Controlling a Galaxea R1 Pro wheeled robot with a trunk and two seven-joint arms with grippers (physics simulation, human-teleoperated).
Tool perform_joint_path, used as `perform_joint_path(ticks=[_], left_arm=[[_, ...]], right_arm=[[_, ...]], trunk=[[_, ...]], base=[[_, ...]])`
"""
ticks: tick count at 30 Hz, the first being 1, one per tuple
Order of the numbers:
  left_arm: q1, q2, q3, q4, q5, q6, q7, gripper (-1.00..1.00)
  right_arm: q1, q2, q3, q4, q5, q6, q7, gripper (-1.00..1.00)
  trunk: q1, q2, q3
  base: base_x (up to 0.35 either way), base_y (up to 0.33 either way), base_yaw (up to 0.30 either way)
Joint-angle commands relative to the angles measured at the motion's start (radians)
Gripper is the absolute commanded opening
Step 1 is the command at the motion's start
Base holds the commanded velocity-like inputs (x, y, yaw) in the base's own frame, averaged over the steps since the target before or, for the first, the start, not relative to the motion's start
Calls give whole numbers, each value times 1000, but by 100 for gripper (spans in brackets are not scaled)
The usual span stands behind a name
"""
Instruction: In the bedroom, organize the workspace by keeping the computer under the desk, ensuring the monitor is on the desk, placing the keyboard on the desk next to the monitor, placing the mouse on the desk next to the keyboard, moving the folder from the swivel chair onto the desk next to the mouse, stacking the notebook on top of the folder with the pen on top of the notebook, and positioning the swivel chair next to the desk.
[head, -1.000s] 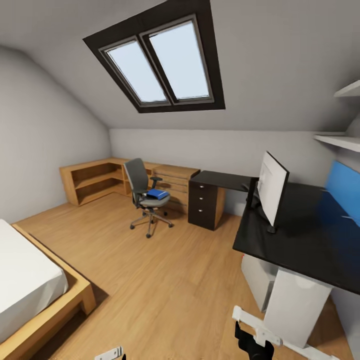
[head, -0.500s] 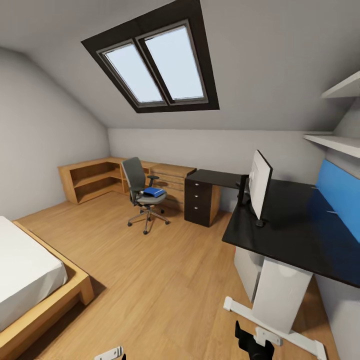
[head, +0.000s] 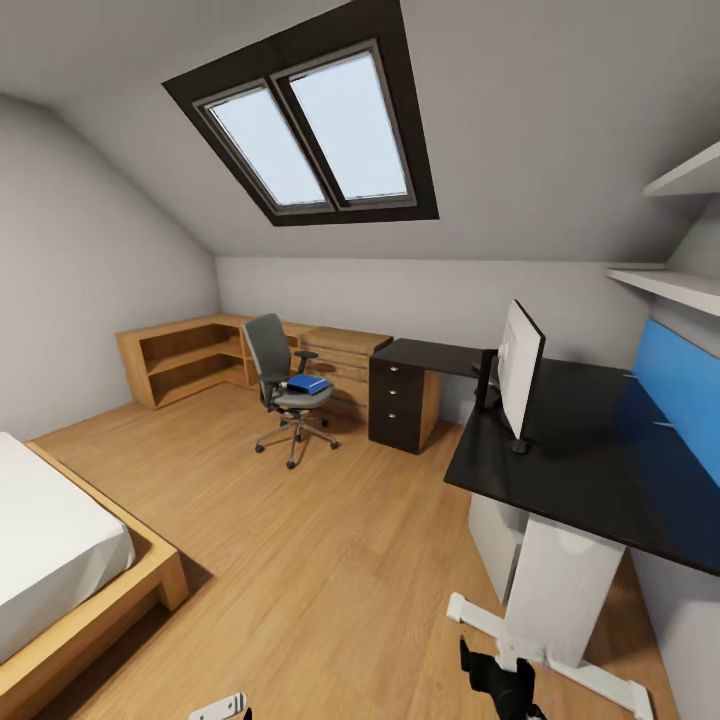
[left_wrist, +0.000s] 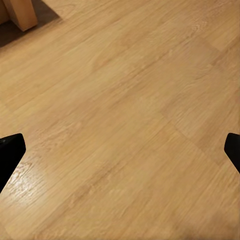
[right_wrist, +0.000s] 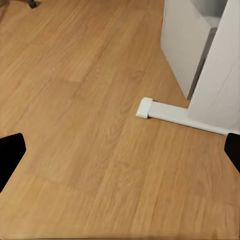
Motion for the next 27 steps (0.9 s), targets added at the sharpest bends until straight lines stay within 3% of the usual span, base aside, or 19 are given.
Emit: perform_joint_path(ticks=[1, 2, 11, 12, 14, 15, 20, 27], left_arm=[[-1, -1, 3, 0, -1, -3, 1, 100], [-1, -1, 3, 0, -1, -3, 1, 100], [-1, -1, 3, 0, -1, -3, 1, 100], [-1, 0, 3, 0, -1, -3, 1, 100], [-1, 0, 4, 0, -1, -3, 2, 100], [-1, 1, 4, 0, -1, -3, 2, 100], [-1, 4, 4, 0, 0, -3, 2, 100], [-1, 5, 4, 0, 0, -3, 2, 100]], right_arm=[[-1, 0, -1, -26, 2, 36, -2, 100], [-1, 0, 1, -85, 5, 118, -2, 100], [-1, -14, 1, -426, 8, 528, -2, 100], [-1, -19, 1, -509, 7, 607, -2, 100], [0, -22, 1, -595, 6, 678, -1, 100], [1, -23, 0, -712, 5, 761, 0, 100], [2, -20, 0, -848, 1, 850, 2, 100], [2, -19, 0, -931, 1, 865, 2, 100]], trunk=[[0, -1, -1], [0, -1, -1], [0, -1, -1], [0, -1, -1], [0, -1, -1], [0, -1, -1], [0, -1, -1], [0, -1, -1]], base=[[0, 0, 0], [0, 0, 0], [0, 0, 0], [0, 0, 0], [0, 0, 0], [0, 0, 0], [0, 0, 0], [0, 0, 0]])
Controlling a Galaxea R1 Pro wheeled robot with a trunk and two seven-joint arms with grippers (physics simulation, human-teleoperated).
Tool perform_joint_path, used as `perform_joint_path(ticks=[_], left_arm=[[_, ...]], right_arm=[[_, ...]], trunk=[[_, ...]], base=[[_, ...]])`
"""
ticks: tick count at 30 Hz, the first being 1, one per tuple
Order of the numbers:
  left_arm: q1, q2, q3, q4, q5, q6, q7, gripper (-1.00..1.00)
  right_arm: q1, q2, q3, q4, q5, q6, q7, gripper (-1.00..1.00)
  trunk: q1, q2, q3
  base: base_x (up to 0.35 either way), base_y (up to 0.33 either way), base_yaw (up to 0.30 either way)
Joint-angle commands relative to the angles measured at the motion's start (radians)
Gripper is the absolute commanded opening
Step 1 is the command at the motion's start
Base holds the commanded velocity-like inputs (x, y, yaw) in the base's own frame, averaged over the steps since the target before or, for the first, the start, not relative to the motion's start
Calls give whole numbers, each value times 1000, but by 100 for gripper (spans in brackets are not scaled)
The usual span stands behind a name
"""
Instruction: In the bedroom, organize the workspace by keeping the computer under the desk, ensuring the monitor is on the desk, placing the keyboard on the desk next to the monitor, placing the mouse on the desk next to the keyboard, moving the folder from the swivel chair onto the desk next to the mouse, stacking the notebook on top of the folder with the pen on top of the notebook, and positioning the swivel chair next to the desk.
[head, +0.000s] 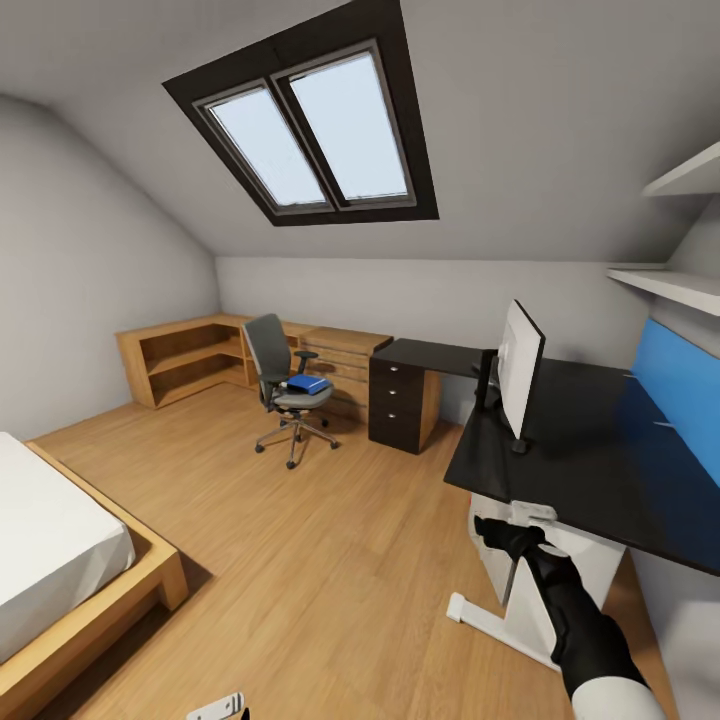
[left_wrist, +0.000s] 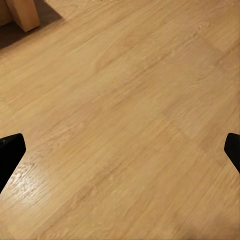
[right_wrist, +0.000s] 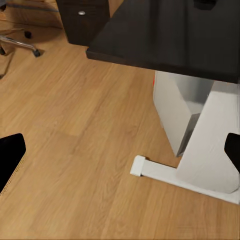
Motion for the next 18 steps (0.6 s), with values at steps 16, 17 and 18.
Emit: perform_joint_path(ticks=[16, 17, 18], left_arm=[[-1, -2, 2, 0, -3, -3, 1, 100], [-1, -2, 2, 0, -3, -3, 1, 100], [-1, -3, 2, 0, -3, -3, 1, 100]], right_arm=[[12, -1, 0, -124, 5, -57, -4, 100], [16, -1, -1, -122, 6, -81, -4, 100], [28, -3, -1, -115, 7, -144, -4, 100]], trunk=[[0, -1, -1], [0, -1, -1], [0, -1, -1]], base=[[0, 0, 0], [0, 0, 0], [0, 0, 0]])
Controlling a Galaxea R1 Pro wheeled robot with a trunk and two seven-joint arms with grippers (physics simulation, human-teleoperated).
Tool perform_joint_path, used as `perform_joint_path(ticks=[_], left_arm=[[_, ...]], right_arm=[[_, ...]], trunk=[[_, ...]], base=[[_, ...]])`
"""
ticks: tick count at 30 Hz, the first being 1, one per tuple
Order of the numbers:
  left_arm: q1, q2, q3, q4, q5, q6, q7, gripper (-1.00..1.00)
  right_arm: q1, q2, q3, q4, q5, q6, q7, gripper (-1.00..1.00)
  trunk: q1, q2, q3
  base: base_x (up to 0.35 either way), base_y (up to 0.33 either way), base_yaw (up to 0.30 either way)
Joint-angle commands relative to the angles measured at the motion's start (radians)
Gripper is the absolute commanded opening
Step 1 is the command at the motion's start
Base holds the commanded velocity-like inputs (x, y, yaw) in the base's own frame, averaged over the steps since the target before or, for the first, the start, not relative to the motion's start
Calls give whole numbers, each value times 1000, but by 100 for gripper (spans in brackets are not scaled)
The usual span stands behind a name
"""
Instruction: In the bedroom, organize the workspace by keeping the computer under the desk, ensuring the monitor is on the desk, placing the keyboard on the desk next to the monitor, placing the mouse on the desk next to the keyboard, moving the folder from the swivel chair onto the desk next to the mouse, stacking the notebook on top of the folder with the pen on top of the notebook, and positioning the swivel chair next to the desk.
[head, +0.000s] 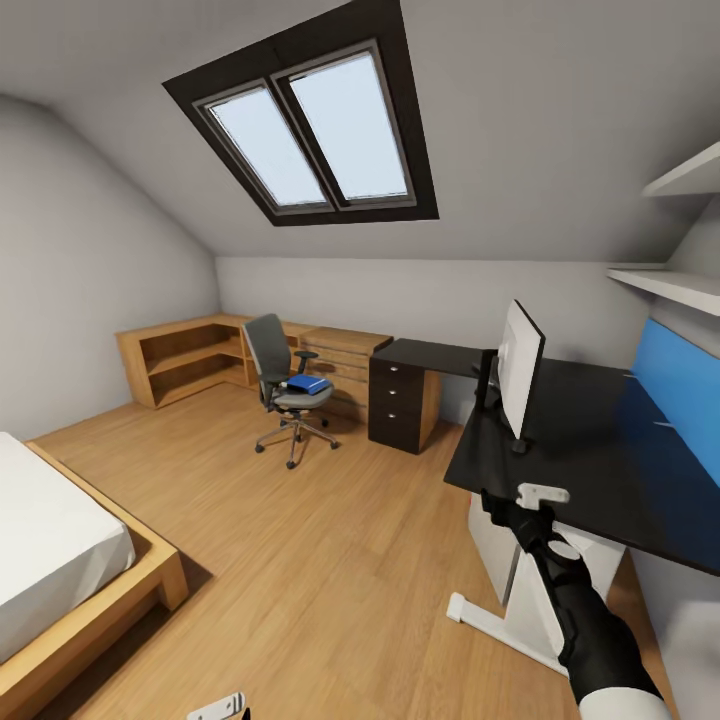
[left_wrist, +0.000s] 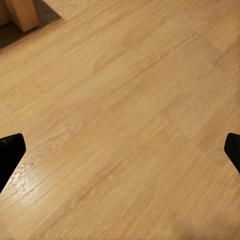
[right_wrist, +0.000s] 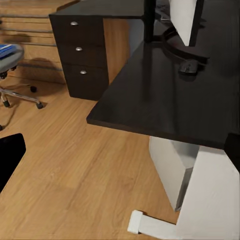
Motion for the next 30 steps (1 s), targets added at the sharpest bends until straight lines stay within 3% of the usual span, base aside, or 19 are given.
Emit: perform_joint_path(ticks=[1, 5, 10, 16, 30], left_arm=[[-1, -1, 3, 0, -1, -3, 2, 100], [-1, -1, 3, 0, -1, -3, 2, 100], [-1, -1, 2, 0, -1, -3, 2, 100], [-1, -1, 3, 0, -2, -3, 2, 100], [-1, -1, 2, 0, -3, -3, 2, 100]], right_arm=[[6, -1, 1, 4, 1, -32, -2, 100], [28, -2, 0, 30, 2, -165, -4, 100], [44, -7, -1, 85, 2, -274, -13, 100], [46, -13, -1, 114, 2, -289, -27, 100], [47, -13, -16, 119, 1, -290, -84, 100]], trunk=[[0, -1, -1], [0, -1, -1], [0, -1, -1], [0, -1, -1], [0, -1, -1]], base=[[0, 0, 0], [0, 0, 0], [0, 0, 0], [131, 0, 0], [296, 0, 0]])
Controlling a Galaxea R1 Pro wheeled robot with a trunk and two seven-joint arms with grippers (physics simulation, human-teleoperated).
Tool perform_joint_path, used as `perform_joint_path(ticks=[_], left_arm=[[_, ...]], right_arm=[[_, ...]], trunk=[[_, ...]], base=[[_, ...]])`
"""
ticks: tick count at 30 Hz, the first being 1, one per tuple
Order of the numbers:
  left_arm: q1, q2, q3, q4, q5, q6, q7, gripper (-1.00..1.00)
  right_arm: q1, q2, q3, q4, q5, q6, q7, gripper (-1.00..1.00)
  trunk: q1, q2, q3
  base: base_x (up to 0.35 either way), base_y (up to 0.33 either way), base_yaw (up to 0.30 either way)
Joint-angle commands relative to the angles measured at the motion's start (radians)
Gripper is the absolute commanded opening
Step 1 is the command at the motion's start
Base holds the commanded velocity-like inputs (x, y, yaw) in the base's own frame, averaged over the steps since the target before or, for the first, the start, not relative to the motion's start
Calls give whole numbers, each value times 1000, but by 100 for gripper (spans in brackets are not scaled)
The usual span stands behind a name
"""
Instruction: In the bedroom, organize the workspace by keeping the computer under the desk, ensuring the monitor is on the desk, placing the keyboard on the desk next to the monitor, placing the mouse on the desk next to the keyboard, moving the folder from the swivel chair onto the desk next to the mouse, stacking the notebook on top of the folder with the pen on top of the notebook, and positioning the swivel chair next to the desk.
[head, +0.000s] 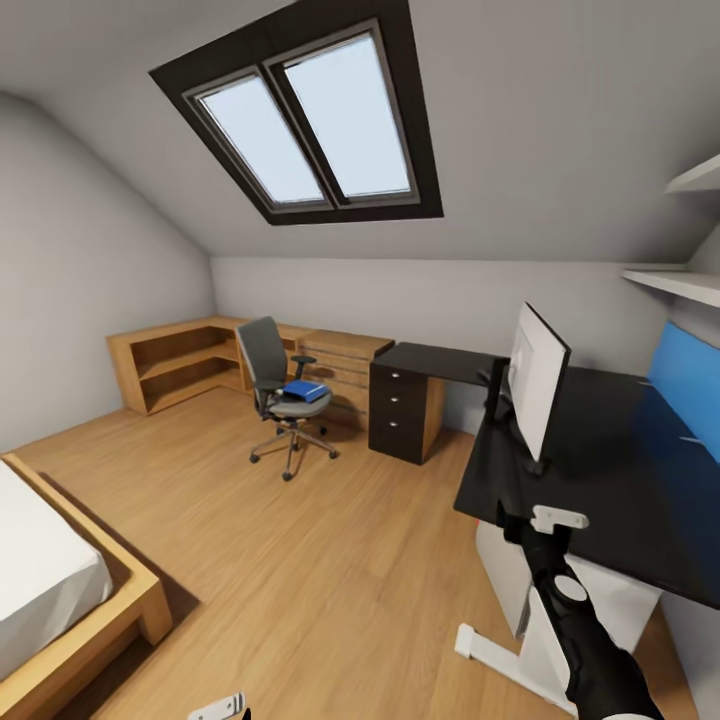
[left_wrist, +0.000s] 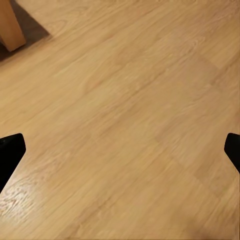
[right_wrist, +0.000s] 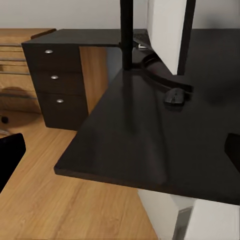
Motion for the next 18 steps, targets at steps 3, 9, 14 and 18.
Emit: perform_joint_path(ticks=[3, 9, 14, 18], left_arm=[[-1, -1, 2, 0, -1, -2, 2, 100], [-1, -1, 2, 0, -1, -1, 2, 100], [-1, -1, 2, 0, -1, -1, 2, 100], [-1, -1, 2, 0, -1, -1, 2, 100]], right_arm=[[0, 1, 0, 4, 0, -3, -7, 100], [0, 1, -1, 12, -1, -3, -9, 100], [0, 2, -2, 14, -1, -3, -9, 100], [0, 2, -2, 14, -1, -3, -9, 100]], trunk=[[0, -1, -1], [0, -1, 0], [0, -1, 3], [0, -1, 6]], base=[[241, 0, 0], [140, 0, -45], [31, 0, -181], [8, 0, -228]])
